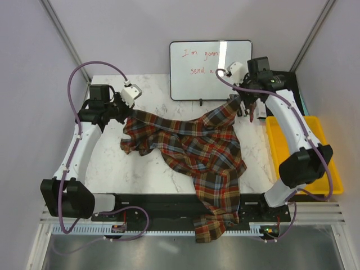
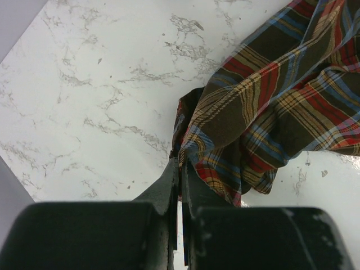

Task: Fold and stack the long sleeve shirts
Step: Flatten the shirt out

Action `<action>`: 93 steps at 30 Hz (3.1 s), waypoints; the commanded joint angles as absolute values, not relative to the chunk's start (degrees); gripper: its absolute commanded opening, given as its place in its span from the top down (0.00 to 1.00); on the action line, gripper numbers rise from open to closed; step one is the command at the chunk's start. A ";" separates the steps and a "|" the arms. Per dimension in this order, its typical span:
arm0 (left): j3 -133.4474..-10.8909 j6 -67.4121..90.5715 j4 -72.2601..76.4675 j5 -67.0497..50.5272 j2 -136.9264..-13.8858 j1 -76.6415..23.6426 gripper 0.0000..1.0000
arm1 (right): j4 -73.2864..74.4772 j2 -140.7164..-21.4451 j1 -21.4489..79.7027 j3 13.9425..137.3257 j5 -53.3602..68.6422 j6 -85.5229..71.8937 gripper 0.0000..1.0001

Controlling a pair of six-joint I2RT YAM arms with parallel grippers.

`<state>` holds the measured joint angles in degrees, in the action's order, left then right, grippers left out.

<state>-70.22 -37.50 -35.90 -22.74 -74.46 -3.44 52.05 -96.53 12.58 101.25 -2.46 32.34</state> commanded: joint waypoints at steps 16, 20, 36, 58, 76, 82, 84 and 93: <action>-71.63 -32.44 -34.89 -24.17 -75.76 -1.58 0.98 | 64.70 -91.12 13.91 87.26 27.07 28.23 0.24; -71.89 -31.20 -35.16 -25.05 -76.29 -1.14 0.98 | 58.47 -102.19 8.80 91.23 27.51 19.53 0.31; -70.93 -29.62 -34.72 -26.19 -77.08 -0.09 0.98 | 45.79 -119.18 6.42 93.79 26.01 3.60 0.16; -91.10 -22.42 -35.33 -24.96 -60.30 2.64 0.98 | 33.50 -73.93 -3.34 103.87 32.09 -2.90 1.00; -107.92 -19.16 -31.38 -14.42 -43.33 2.64 0.98 | 28.04 -53.79 -3.34 127.07 7.83 -1.76 1.00; -107.94 -22.85 -32.25 -12.30 -47.19 2.72 0.98 | 26.90 -57.30 -3.51 125.81 10.19 -0.44 1.00; -102.78 -24.78 -32.43 -14.06 -48.16 2.64 0.98 | 26.46 -58.44 -3.52 121.31 12.99 -0.44 1.00; -76.49 -31.72 -23.40 -16.52 -58.69 2.64 0.98 | 17.50 -66.61 -0.37 88.88 21.98 3.86 1.00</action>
